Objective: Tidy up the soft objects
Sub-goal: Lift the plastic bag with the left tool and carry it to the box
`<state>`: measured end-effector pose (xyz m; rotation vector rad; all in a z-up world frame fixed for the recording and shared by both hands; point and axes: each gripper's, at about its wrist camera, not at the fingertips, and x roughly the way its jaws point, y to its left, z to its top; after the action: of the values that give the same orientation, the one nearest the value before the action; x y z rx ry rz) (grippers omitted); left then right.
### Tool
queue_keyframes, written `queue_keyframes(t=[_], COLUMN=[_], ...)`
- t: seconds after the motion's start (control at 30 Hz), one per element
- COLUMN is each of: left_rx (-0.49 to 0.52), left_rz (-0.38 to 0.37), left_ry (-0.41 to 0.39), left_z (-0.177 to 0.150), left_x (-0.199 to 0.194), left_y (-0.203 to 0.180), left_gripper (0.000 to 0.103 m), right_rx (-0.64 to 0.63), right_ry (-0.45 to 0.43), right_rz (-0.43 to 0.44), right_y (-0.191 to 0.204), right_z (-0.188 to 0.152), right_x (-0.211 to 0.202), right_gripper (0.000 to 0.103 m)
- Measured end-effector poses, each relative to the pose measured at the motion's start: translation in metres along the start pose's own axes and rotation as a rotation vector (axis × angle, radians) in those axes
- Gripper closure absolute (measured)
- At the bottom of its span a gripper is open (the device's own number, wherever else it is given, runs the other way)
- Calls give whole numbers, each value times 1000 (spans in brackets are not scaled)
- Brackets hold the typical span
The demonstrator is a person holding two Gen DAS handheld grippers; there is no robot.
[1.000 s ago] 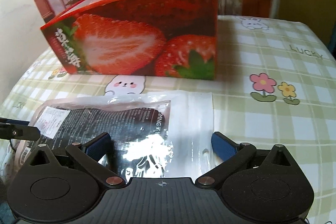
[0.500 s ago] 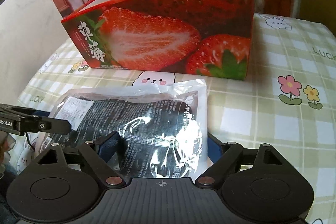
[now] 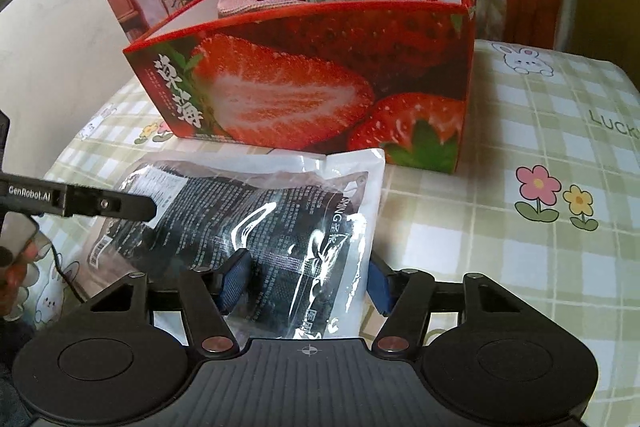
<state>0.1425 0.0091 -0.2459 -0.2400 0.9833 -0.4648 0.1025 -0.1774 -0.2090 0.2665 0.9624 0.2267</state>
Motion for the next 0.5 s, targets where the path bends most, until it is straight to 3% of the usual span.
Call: queue_keyframes(t=[0.5], left_rx=[49], left_rz=[-82], left_ry=[-172], left_z=[26], left_x=[-43], left_y=[-18], left_gripper=[17], right_rx=[-26], right_ry=[-109], right_rz=[6], right_y=[5], right_z=[14], right_x=[-34], right_gripper=[49])
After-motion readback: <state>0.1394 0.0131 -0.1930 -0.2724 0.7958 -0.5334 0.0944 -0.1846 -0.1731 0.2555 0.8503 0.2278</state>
